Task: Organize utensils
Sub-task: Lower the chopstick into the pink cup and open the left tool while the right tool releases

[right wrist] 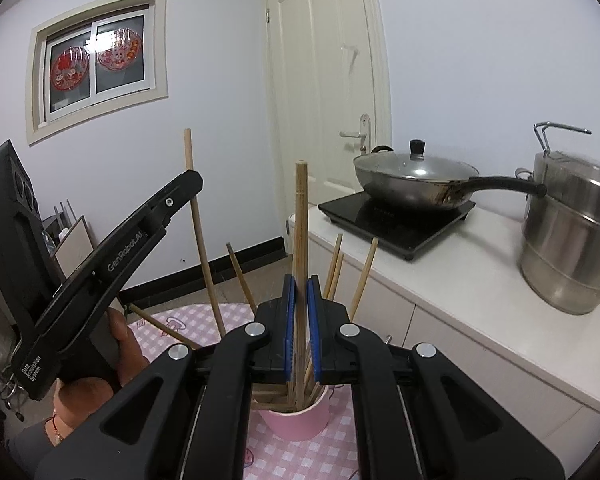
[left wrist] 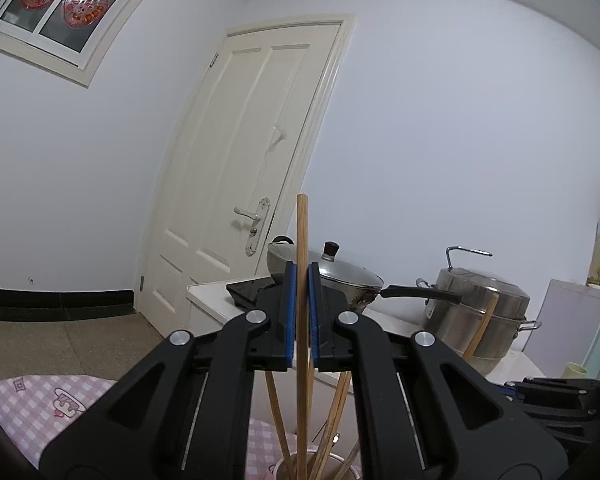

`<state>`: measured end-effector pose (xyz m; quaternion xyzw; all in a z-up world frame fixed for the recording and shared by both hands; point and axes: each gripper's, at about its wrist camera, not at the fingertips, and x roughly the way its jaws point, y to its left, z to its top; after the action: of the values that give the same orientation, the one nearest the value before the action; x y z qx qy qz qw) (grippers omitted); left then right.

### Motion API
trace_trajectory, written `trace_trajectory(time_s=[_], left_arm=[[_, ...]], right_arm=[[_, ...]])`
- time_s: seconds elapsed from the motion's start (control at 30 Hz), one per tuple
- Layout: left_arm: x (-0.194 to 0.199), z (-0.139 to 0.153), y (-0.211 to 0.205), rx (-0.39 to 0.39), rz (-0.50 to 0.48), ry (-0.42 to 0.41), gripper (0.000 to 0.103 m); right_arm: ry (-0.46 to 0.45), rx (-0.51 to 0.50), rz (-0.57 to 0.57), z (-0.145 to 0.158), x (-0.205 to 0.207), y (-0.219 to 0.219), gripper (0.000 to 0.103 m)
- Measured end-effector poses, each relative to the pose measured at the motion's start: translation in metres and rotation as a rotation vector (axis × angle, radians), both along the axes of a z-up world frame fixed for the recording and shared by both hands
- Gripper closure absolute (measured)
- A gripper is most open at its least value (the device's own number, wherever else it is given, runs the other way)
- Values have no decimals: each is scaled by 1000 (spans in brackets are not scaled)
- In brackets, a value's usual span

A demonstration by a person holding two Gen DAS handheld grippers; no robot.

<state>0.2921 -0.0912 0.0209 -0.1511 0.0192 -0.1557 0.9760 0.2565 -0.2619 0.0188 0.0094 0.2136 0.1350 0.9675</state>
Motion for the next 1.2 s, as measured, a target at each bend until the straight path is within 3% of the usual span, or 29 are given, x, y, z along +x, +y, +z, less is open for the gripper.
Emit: trace_trajectory(time_s=[0.4, 0.67, 0.97, 1.2], left_arm=[[1, -5, -6, -20, 42, -27, 97], [3, -24, -12, 54, 43, -8, 97], [-2, -24, -11, 96, -12, 3, 97], [3, -21, -10, 109, -56, 59, 96]], right_arm=[[10, 10, 16, -5, 1, -2, 98], [35, 12, 25, -17, 5, -2, 98], [64, -5, 13, -29, 8, 1, 98], [84, -14, -1, -35, 11, 3, 97]])
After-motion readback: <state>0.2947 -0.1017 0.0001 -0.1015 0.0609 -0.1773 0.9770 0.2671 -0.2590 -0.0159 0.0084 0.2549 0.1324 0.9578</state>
